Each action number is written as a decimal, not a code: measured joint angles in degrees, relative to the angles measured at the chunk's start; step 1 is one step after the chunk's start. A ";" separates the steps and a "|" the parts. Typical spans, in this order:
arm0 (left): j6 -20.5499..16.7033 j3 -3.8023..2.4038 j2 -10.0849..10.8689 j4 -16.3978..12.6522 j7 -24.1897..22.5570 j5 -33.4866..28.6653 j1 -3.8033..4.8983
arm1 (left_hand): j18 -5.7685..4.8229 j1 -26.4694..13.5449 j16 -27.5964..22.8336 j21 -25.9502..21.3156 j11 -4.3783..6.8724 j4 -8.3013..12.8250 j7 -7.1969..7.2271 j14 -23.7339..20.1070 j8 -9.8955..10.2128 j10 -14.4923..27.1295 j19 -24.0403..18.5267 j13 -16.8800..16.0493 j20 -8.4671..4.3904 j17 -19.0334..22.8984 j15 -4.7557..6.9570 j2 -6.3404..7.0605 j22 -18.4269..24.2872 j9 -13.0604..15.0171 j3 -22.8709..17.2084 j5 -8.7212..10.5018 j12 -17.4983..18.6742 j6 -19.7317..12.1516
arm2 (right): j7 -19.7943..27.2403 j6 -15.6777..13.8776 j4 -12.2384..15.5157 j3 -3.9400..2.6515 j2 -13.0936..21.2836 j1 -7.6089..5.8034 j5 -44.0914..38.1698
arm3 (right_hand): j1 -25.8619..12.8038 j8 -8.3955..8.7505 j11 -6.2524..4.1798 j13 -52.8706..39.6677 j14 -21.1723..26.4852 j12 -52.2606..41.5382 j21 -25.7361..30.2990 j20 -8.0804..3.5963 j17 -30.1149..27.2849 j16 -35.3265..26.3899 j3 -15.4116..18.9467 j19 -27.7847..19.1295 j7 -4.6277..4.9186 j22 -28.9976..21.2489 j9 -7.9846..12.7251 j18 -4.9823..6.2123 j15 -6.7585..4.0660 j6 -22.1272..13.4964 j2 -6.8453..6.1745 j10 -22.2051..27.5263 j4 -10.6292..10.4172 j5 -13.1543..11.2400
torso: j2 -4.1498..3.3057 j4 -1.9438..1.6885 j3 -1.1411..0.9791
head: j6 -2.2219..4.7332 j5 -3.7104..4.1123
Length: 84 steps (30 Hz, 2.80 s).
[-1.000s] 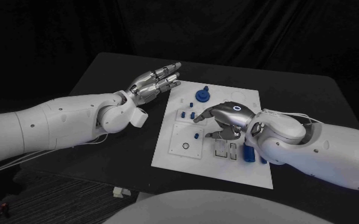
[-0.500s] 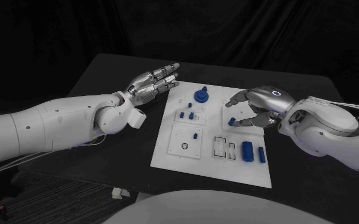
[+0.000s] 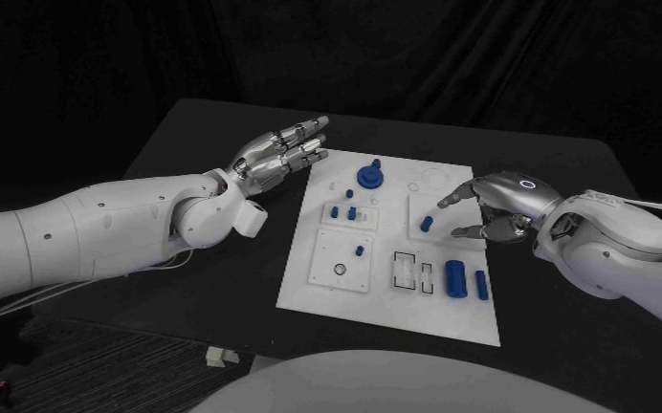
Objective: Assemble the parts on the task board
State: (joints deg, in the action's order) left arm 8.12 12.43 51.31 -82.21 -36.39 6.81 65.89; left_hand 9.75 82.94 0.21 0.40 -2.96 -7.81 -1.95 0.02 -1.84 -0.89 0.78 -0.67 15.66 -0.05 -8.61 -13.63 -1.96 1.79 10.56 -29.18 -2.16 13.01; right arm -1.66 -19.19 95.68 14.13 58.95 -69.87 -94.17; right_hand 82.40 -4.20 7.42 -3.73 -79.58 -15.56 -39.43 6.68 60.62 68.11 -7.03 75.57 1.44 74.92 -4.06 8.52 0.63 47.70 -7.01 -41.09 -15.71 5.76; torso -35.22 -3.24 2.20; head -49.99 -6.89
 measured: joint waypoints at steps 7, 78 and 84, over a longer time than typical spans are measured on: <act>-0.05 0.00 0.00 -0.08 -0.02 0.00 -0.01 | 0.00 0.02 0.00 0.00 0.00 0.66 0.16 0.00 0.00 0.00 0.00 0.00 0.00 0.00 0.00 -0.02 0.00 0.00 -0.33 -0.12 0.00 -0.16 | 0.18 -0.08 -1.24 0.03 -1.15 0.95 0.00 | 3.21 0.00 -0.17 0.05 -0.10 0.21 0.47 0.31 -0.95 -0.41 -0.90 0.31 0.15 0.00 0.00 -0.01 0.31 0.12 2.13 -4.97 3.62 3.74 | -0.09 -0.06 -0.12 | 0.00 0.13; 0.15 -0.01 -0.90 0.51 0.06 0.00 -1.55 | 0.00 0.70 0.00 0.00 -0.40 2.13 1.03 0.00 0.01 0.01 0.21 0.00 0.20 -0.03 -0.42 -0.70 0.03 -0.03 -1.82 -0.32 0.00 -0.21 | 1.31 -1.17 -5.97 -0.06 -8.49 2.60 0.00 | 6.27 -3.18 -3.47 -0.03 -3.41 9.37 -6.67 -1.35 1.09 0.01 -6.03 4.18 5.77 0.01 -2.12 -1.42 -1.09 15.59 2.01 -27.23 5.51 5.88 | 0.11 -0.18 0.03 | -0.01 -0.42; 0.15 -0.01 -0.85 0.51 0.09 0.00 -1.56 | 0.00 0.70 0.00 0.00 -0.41 2.13 1.03 0.00 0.01 0.01 0.20 0.00 0.20 -0.04 -0.42 -0.69 0.03 -0.03 -1.82 -0.33 0.00 -0.21 | 1.29 -1.91 -5.02 -0.08 -7.79 2.60 0.00 | 6.85 -3.94 -4.09 -0.03 -4.03 9.59 -8.06 -1.86 1.85 0.71 -6.34 4.70 5.38 0.00 -2.25 -1.41 -1.70 17.32 1.41 -29.20 5.51 5.91 | 0.13 -0.18 0.02 | -0.01 -0.68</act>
State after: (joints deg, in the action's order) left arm 8.27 12.42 50.46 -81.70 -36.30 6.81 64.33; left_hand 9.74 83.63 0.21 0.40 -3.36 -5.68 -0.92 0.02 -1.83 -0.88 0.98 -0.67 15.87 -0.09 -9.03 -14.33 -1.93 1.76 8.74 -29.50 -2.16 12.80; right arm -0.36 -21.10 90.65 14.04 51.16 -67.26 -94.17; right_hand 89.25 -8.14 3.32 -3.76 -83.60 -5.97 -47.49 4.81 62.47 68.82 -13.37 80.27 6.82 74.92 -6.31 7.11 -1.07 65.02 -5.59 -70.29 -10.20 11.66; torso -35.09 -3.42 2.22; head -49.99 -7.58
